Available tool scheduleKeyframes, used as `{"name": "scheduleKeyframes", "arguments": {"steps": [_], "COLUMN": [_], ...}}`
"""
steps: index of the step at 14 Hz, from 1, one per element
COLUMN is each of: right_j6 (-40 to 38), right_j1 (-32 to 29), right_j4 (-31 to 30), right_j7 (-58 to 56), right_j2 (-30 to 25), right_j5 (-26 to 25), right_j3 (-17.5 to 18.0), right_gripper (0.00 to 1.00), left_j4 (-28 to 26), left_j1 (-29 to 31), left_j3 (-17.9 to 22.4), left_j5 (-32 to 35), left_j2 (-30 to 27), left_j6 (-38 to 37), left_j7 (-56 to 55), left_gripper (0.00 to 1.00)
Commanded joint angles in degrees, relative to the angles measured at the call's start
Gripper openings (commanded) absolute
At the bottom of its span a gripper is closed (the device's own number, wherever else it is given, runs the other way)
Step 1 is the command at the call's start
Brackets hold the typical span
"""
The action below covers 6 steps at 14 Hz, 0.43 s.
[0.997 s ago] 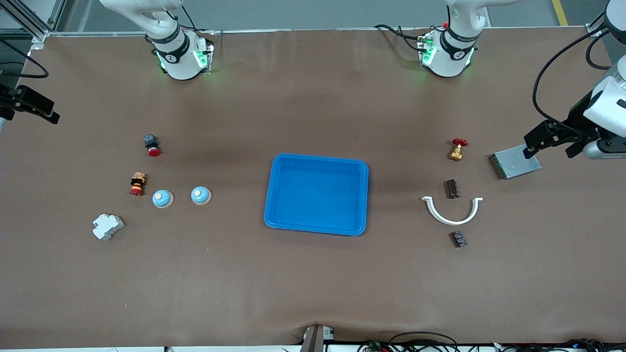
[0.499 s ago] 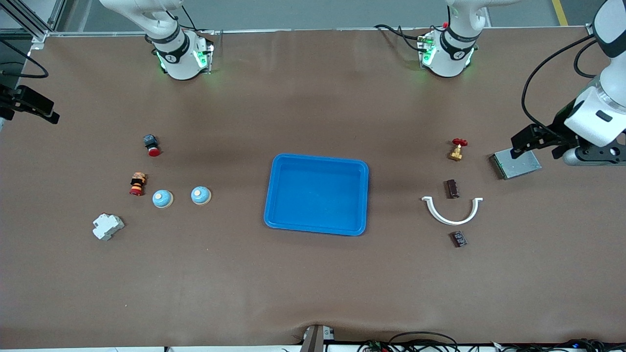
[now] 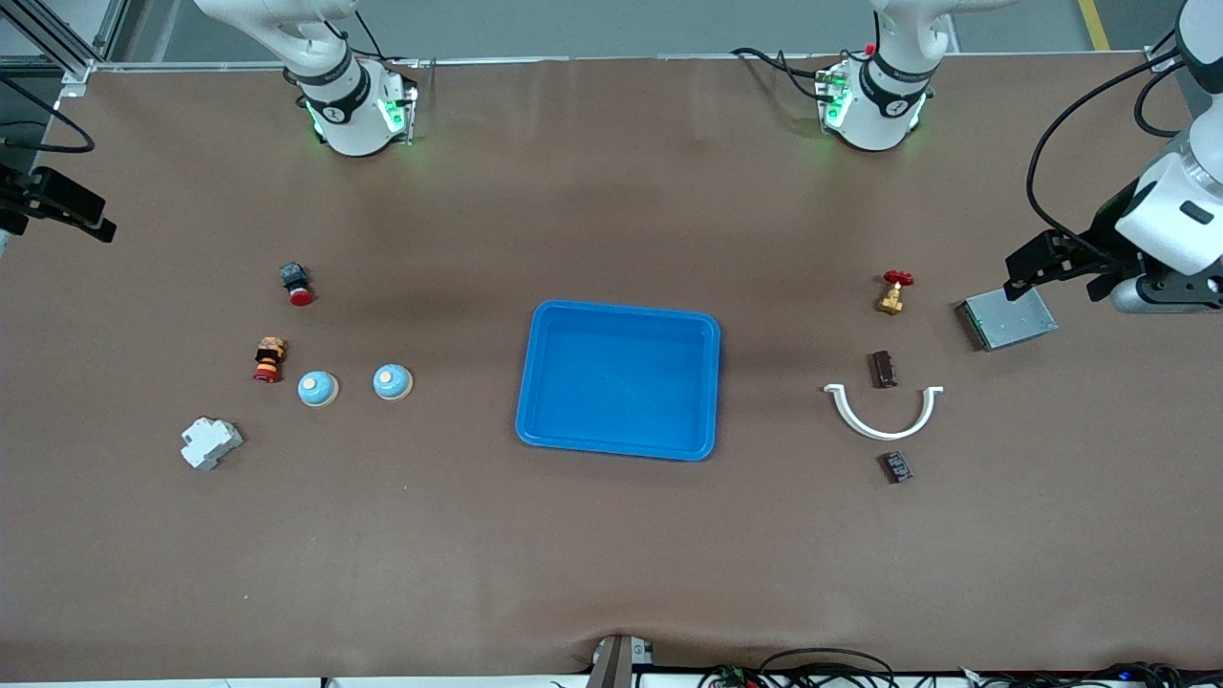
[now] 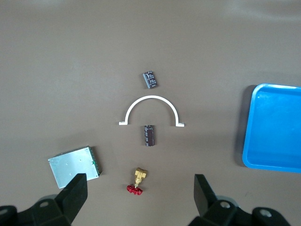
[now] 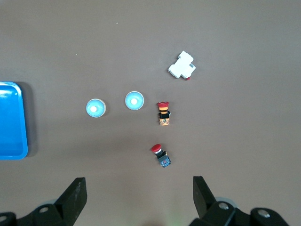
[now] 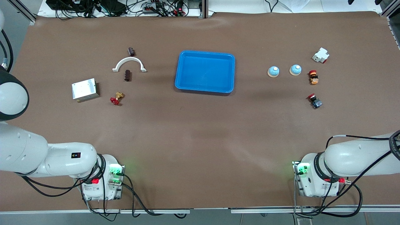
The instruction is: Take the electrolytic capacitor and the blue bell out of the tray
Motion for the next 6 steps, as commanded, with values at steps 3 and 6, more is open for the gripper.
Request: {"name": "scheduleKeyframes", "arguments": {"steps": [3, 6], "right_j6": [-0.5, -0.4], "right_j1": [-0.5, -0.5], "right_j4": [1.2, 1.2], "right_j7": [0.3, 0.3], "right_j2": [0.6, 0.6], "right_j5": [0.8, 0.8], "right_j3": [0.2, 0.2], "right_gripper": [1.0, 1.0], "left_j4": [1.1, 1.0], "left_j1": [0.4, 0.4], "left_j3": [-0.4, -0.4], "left_j5": [0.7, 0.7], "left_j2": [0.5, 0.5], "left_j6": [-1.0, -1.0], "left_j7": [0.6, 0.7], "left_gripper": [1.0, 1.0]}}
